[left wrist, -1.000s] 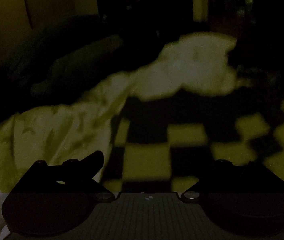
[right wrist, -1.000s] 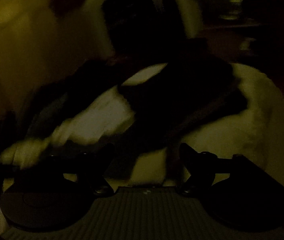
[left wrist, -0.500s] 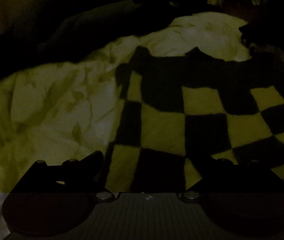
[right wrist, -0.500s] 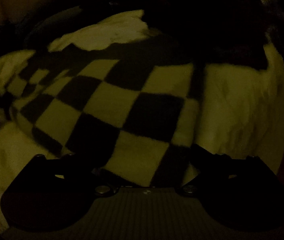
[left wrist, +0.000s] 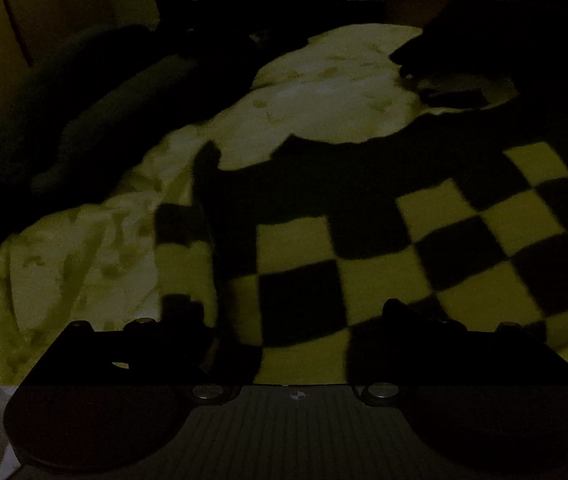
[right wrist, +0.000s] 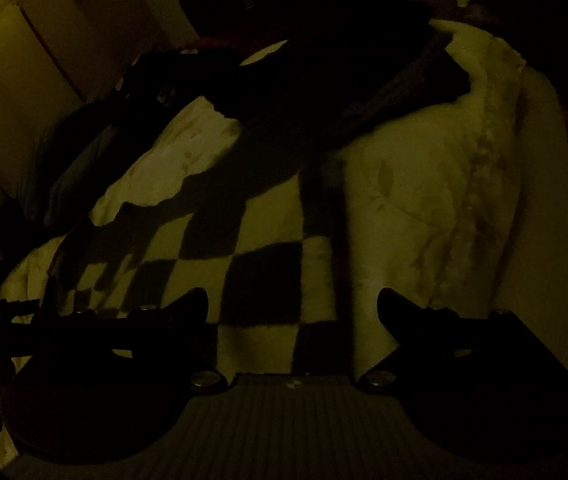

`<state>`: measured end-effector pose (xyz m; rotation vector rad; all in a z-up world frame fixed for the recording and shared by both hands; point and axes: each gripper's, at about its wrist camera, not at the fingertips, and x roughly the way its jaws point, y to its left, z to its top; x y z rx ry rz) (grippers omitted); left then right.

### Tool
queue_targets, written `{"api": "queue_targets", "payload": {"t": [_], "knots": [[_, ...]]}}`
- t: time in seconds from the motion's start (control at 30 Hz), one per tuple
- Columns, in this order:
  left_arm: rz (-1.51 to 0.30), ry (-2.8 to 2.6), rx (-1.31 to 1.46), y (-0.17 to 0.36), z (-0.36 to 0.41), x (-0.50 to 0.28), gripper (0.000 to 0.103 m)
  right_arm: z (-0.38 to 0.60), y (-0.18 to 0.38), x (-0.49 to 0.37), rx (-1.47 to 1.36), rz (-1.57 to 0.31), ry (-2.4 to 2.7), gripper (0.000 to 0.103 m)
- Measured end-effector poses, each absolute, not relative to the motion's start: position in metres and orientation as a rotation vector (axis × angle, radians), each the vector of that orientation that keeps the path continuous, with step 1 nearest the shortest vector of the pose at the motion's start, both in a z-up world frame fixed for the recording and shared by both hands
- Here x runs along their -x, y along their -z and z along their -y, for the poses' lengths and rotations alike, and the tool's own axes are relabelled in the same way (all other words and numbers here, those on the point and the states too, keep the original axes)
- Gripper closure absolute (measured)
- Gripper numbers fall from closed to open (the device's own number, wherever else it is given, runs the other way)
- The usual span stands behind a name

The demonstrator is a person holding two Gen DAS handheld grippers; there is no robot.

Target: Fold large clothes

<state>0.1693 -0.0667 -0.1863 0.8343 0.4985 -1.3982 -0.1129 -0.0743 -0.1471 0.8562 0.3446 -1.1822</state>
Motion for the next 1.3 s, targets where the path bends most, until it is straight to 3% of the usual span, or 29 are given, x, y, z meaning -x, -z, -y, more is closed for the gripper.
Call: {"api": "queue_targets", "payload": {"t": [0.4,0.63,0.97,1.1,1.3], "knots": [[-0.387,1.339,-0.863,0.180,0.069,-0.156,0.000,0.080,0.150,0.126,-0.958,-0.234,1.153,0.010],[-0.524,1.348,-0.772,0.176,0.069,-0.179,0.000,0.081,0.149,0.129,-0.971,-0.199,1.153,0.009],[-0.407,1.560,-0.836,0.175,0.050,-0.120,0.000,0.093,0.159,0.147,-1.105,-0.053,1.121,0.009],[-0.247,1.759,-0.881,0.176,0.022,-0.086,0.000,0.096,0.165,0.155,-1.160,-0.006,1.114,0.009],[0.288,1.793,-1.127,0.214,-0.016,-0.017,0.000,0.100,0.167,0.157,-1.180,0.018,1.103,0.008]]}}
